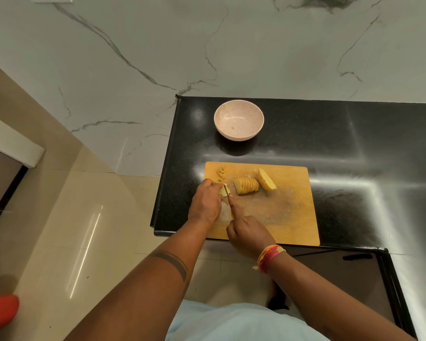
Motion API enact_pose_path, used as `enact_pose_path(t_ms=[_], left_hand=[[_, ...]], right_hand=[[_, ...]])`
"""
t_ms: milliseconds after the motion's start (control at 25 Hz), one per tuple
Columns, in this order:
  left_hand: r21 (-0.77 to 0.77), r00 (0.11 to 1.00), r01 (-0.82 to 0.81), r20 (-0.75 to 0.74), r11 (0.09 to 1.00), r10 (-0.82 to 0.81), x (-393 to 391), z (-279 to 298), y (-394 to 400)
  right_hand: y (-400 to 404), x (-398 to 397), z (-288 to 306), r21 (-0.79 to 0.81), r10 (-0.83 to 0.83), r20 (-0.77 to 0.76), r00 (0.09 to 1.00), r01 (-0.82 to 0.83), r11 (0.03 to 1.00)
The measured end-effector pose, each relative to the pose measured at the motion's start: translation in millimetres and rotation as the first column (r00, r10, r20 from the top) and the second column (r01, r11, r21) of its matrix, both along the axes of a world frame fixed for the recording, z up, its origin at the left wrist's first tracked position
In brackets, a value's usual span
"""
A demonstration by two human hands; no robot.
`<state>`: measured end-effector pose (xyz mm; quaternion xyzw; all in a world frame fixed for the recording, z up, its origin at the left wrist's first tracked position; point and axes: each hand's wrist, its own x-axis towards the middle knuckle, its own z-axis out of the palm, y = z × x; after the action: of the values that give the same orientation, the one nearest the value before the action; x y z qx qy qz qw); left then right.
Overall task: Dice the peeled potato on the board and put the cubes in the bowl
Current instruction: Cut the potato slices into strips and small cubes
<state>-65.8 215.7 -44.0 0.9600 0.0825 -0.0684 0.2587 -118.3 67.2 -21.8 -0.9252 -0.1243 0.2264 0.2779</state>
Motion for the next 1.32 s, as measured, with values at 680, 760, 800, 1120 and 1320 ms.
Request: enact_pose_path(t_ms=[680,760,800,1120,1320], left_hand=[[-0.003,1.000,-0.014,0.010,1.000,0.014,6,4,1],[-0.001,1.000,-0.015,0.011,1.000,0.015,6,3,1],[-0.005,1.000,-0.014,0.011,1.000,0.014,6,2,2],[-0.061,0.999,-0.032,0.031,0.998,0.034,2,0,3],[-0.125,0.997,-0.050,0.049,0.991,0.056,-3,-5,7]], right_hand=[[9,8,-8,-0.077,0.019,-0.025,0.999,-0.021,0.997],[4,-1,-9,-0.074,0.032,-0.022,0.999,-0.034,0.997],[2,-6,-9,-0.078,0.042,-0.018,0.999,-0.043,0.996],[-14,-21,-4,-0.036,0.050,-0.040,0.998,-0.051,0.998],[-3,-7,5,-0.012,0.026,0.001,1.000,-0.026,1.000]])
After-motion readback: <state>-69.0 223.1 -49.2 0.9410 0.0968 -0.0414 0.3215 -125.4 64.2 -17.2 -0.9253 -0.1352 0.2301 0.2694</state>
